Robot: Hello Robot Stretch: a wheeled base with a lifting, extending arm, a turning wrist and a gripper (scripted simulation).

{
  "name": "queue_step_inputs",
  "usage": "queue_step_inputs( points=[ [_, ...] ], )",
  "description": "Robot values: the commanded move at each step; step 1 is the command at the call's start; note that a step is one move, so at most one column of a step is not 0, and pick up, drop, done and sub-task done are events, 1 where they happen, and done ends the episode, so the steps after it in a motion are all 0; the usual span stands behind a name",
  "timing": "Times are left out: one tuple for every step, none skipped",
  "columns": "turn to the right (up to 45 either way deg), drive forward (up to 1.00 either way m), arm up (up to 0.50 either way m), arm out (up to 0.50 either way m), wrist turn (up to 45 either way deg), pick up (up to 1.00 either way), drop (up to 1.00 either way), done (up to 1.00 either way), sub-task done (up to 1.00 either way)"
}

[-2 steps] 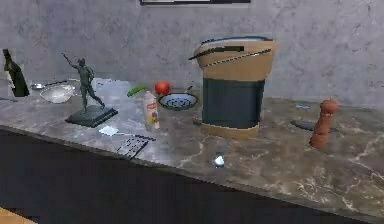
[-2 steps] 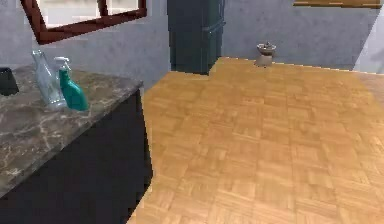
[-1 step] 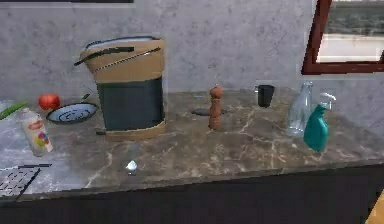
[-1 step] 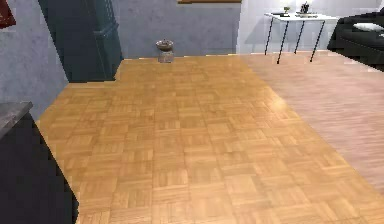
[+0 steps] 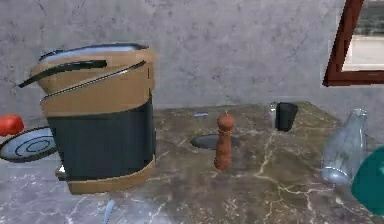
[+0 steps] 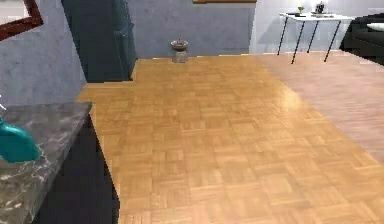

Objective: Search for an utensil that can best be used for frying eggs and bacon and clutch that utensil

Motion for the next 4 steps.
queue_step_inputs(
  points=[
    [-45.0,0.0,0.0,0.0,0.0,0.0,0.0,0.0,0.0],
    [-45.0,0.0,0.0,0.0,0.0,0.0,0.0,0.0,0.0],
    [-36.0,0.0,0.0,0.0,0.0,0.0,0.0,0.0,0.0],
    [27.0,0.0,0.0,0.0,0.0,0.0,0.0,0.0,0.0]
  ],
)
